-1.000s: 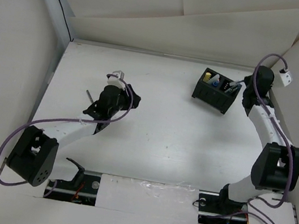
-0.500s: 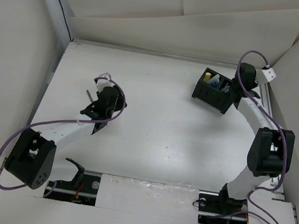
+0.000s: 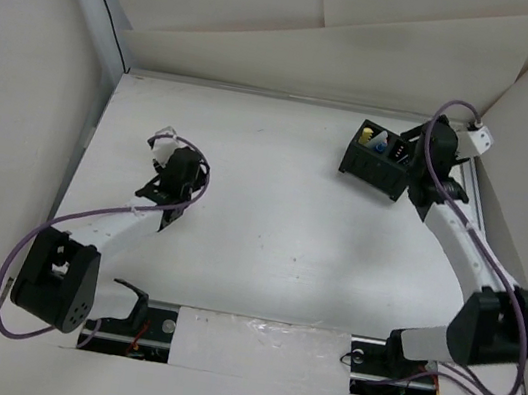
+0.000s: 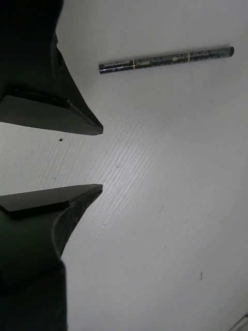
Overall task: Sort the stationery into containers
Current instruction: Place the pen in the storage box, then pick up the pen from the center of the board.
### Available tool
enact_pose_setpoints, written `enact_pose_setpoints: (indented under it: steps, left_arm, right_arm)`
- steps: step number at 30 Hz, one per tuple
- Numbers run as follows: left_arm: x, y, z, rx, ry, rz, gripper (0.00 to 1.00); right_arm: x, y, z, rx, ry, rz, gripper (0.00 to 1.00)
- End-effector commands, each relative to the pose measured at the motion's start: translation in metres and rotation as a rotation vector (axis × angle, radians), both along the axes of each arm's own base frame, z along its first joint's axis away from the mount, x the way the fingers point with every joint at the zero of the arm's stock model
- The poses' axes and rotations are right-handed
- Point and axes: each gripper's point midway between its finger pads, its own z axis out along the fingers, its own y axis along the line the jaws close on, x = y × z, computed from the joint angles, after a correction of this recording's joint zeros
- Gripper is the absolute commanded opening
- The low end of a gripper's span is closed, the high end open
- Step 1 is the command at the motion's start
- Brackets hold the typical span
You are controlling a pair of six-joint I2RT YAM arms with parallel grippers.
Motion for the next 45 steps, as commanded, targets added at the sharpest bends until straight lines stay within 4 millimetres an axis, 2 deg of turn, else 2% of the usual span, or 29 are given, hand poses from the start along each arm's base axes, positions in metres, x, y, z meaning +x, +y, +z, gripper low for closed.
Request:
enact_pose_setpoints:
  steps: [1, 2, 3, 4, 5, 6, 8, 10, 11, 13, 14, 15, 16, 17, 24, 28, 32, 35, 40, 41, 45]
  left_arm:
    - [0.008, 0.023, 0.000, -0.050, 0.000, 0.067, 0.39]
    - [0.005, 0.030, -0.007, -0.060, 0.017, 0.077, 0.37]
    - [0.007, 0.045, -0.007, -0.071, 0.019, 0.113, 0.37]
    - [0.005, 0.051, -0.012, -0.076, 0.031, 0.123, 0.36]
    - [0.006, 0.056, -0.012, -0.076, 0.030, 0.138, 0.36]
    - [0.004, 0.060, -0.015, -0.084, 0.036, 0.156, 0.36]
    - [0.001, 0.068, -0.018, -0.067, 0.050, 0.185, 0.36]
    - [-0.003, 0.070, -0.025, -0.064, 0.074, 0.201, 0.36]
    - [0.001, 0.069, -0.020, -0.078, 0.060, 0.208, 0.36]
    - [-0.002, 0.069, -0.029, -0.076, 0.100, 0.216, 0.36]
    - [0.001, 0.069, -0.028, -0.076, 0.099, 0.216, 0.36]
    - [-0.001, 0.069, -0.034, -0.071, 0.120, 0.217, 0.36]
    - [-0.001, 0.069, -0.035, -0.067, 0.136, 0.217, 0.36]
    - [0.001, 0.071, -0.040, -0.056, 0.151, 0.226, 0.36]
    - [0.000, 0.074, -0.070, -0.045, 0.226, 0.245, 0.36]
    - [-0.001, 0.073, -0.074, -0.042, 0.239, 0.233, 0.36]
    - [0.001, 0.080, -0.079, -0.065, 0.254, 0.229, 0.35]
    - [0.006, 0.081, -0.083, -0.071, 0.266, 0.231, 0.24]
    - [0.009, 0.080, -0.084, -0.062, 0.281, 0.213, 0.23]
    - [0.012, 0.080, -0.081, -0.063, 0.272, 0.212, 0.20]
    - [0.011, 0.080, -0.086, -0.053, 0.292, 0.208, 0.14]
  right_arm:
    - [-0.026, 0.045, 0.026, 0.067, -0.098, 0.140, 0.68]
    - [-0.038, 0.053, 0.023, 0.075, -0.104, 0.178, 0.58]
    - [-0.045, 0.063, 0.021, 0.082, -0.101, 0.217, 0.28]
    - [-0.051, 0.083, 0.022, 0.098, -0.108, 0.295, 0.14]
    - [-0.057, 0.092, 0.013, 0.101, -0.091, 0.326, 0.04]
    - [-0.064, 0.100, 0.017, 0.107, -0.103, 0.358, 0.00]
    - [-0.077, 0.126, 0.007, 0.123, -0.081, 0.463, 0.00]
    - [-0.086, 0.143, 0.003, 0.134, -0.071, 0.530, 0.00]
    - [-0.093, 0.160, -0.002, 0.144, -0.056, 0.595, 0.00]
    - [-0.099, 0.172, -0.007, 0.143, -0.043, 0.628, 0.09]
    - [-0.101, 0.176, -0.007, 0.131, -0.040, 0.644, 0.22]
    - [-0.103, 0.180, -0.007, 0.132, -0.040, 0.655, 0.28]
    - [-0.103, 0.180, -0.016, 0.116, -0.020, 0.657, 0.32]
    - [-0.103, 0.180, -0.016, 0.116, -0.019, 0.657, 0.33]
    - [-0.106, 0.184, -0.012, 0.132, -0.024, 0.697, 0.33]
    - [-0.106, 0.182, -0.017, 0.133, -0.014, 0.696, 0.33]
    - [-0.106, 0.182, -0.017, 0.133, -0.014, 0.696, 0.33]
    - [-0.108, 0.183, -0.014, 0.137, -0.023, 0.705, 0.33]
    - [-0.108, 0.169, -0.004, 0.125, -0.054, 0.669, 0.33]
    - [-0.109, 0.167, 0.000, 0.116, -0.064, 0.663, 0.34]
    - [-0.110, 0.167, -0.005, 0.114, -0.055, 0.662, 0.35]
